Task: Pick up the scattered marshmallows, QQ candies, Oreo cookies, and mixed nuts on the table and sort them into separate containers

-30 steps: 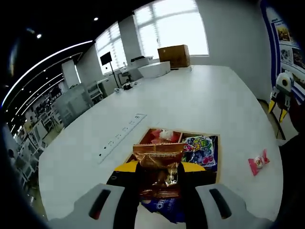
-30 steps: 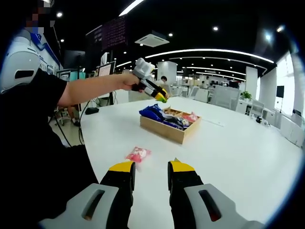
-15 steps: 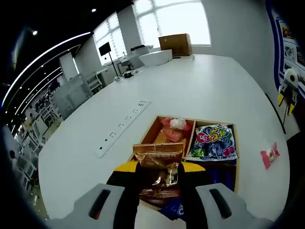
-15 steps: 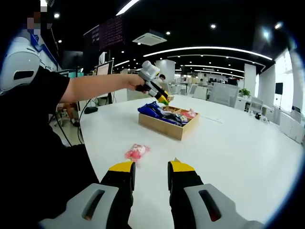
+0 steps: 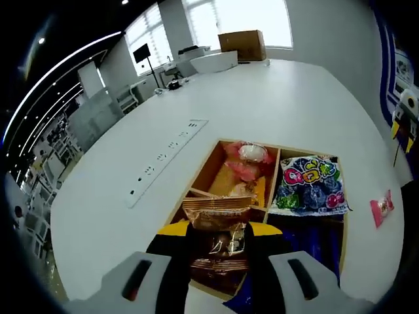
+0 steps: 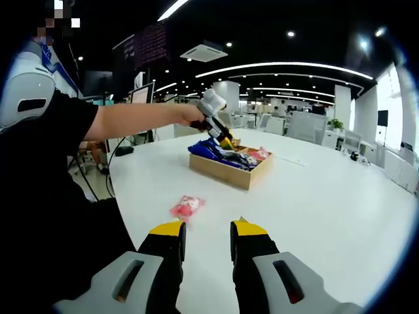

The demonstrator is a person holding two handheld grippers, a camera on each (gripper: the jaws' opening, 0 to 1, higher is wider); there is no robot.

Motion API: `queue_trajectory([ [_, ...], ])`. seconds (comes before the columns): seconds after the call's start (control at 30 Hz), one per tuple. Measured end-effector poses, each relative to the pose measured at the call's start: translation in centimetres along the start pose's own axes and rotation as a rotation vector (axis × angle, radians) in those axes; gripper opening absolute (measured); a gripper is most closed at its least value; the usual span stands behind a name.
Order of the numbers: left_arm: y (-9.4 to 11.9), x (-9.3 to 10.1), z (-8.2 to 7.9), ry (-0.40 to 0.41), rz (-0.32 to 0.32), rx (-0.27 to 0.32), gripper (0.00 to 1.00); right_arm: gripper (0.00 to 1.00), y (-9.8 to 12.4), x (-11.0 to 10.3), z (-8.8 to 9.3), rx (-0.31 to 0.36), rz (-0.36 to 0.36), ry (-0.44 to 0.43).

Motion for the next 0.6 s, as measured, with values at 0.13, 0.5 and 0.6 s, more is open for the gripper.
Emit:
queue_trajectory([
  [0.13, -0.3, 0.0, 0.1, 0.032, 0.002, -0.008, 0.36, 0.24, -0.1, -0.1, 0.0, 0.000, -0.001, -0.001],
  [0.5, -0.9, 0.4, 0.7, 0.107, 0.001, -0.035, 0.37, 0.24, 0.1, -0.1, 0.1, 0.000, 0.002, -0.006],
  [0.6, -0.6, 0.6, 0.7, 0.125, -0.004, -0.037, 0.42, 0.24, 0.1, -0.1, 0.1, 0.002, 0.003, -0.004],
])
Point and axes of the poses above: the point that each gripper's makers call its tool centre point, and the gripper's own axes: y roughly backward along the fingers, x roughly to its right, z roughly out of its underside, the point moved 10 cm from there along y, roughly backward along the fingers, and after that the axes turned 1 degree about x, right-handed, at the moved point
